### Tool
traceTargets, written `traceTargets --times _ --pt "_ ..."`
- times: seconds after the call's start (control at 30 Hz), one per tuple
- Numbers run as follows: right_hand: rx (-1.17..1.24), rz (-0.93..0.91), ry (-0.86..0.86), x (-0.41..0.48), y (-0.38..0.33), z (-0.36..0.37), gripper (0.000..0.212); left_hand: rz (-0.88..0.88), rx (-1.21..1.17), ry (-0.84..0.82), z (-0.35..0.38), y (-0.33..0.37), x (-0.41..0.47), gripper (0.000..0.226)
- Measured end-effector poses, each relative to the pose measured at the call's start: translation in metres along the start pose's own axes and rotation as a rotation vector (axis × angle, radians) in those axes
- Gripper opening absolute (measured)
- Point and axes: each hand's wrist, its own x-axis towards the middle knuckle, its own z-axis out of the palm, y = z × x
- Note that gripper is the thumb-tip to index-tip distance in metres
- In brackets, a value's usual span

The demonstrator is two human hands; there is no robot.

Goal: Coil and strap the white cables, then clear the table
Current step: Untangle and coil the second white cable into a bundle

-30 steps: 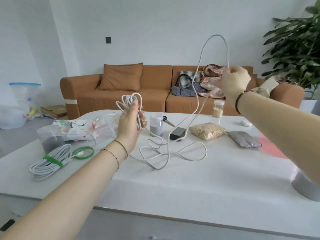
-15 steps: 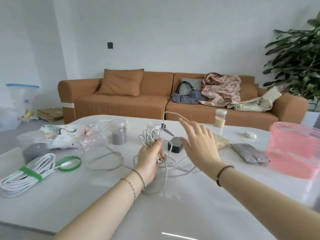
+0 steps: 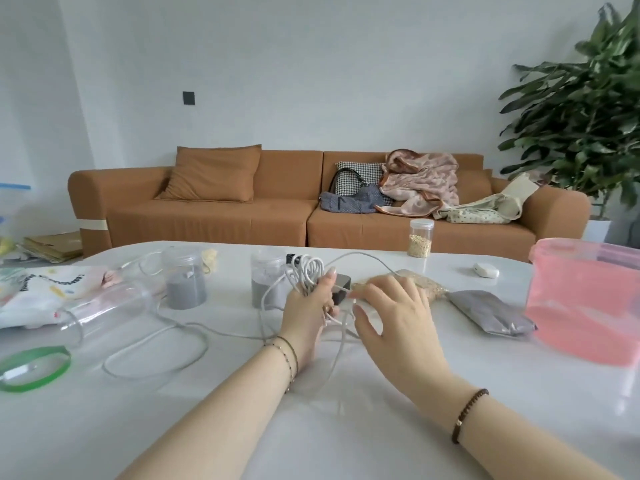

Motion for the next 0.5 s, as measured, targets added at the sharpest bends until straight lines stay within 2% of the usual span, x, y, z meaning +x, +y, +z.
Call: traceTargets --times 0.07,0.13,0.2,0.27,0.37,0.43,0.5 --pt "0.274 0.019 -0.106 -0.002 -0.007 0.0 0.019 0.018 -0.033 -0.026 -0.003 0.001 -0.006 0.037" --pt "0.354 0.011 -0.166 -0.003 -0.018 -0.003 0.019 0.043 -0.073 -0.068 -0.004 0.009 -0.011 0.037" --pt "0.203 -0.004 -0.153 -0.004 -0.025 -0.008 0.026 0.047 -0.158 -0.097 -0.003 0.017 -0.012 0.037" --pt "0.046 0.03 -0.153 -0.002 -0.027 -0.013 0.044 0.062 -0.239 -0.074 -0.003 0.024 -0.01 0.033" --pt "-0.196 0.098 -0.325 -0.003 -0.022 -0.013 0.061 0.064 -0.414 0.003 -0.005 0.038 -0.008 0.028" --pt "-0.305 0.148 -0.438 -0.002 -0.019 -0.012 0.057 0.03 -0.604 -0.01 -0.005 0.051 -0.01 0.021" --pt "-0.354 0.239 -0.467 0.002 -0.014 -0.015 0.045 -0.013 -0.7 -0.063 -0.004 0.058 -0.014 0.017"
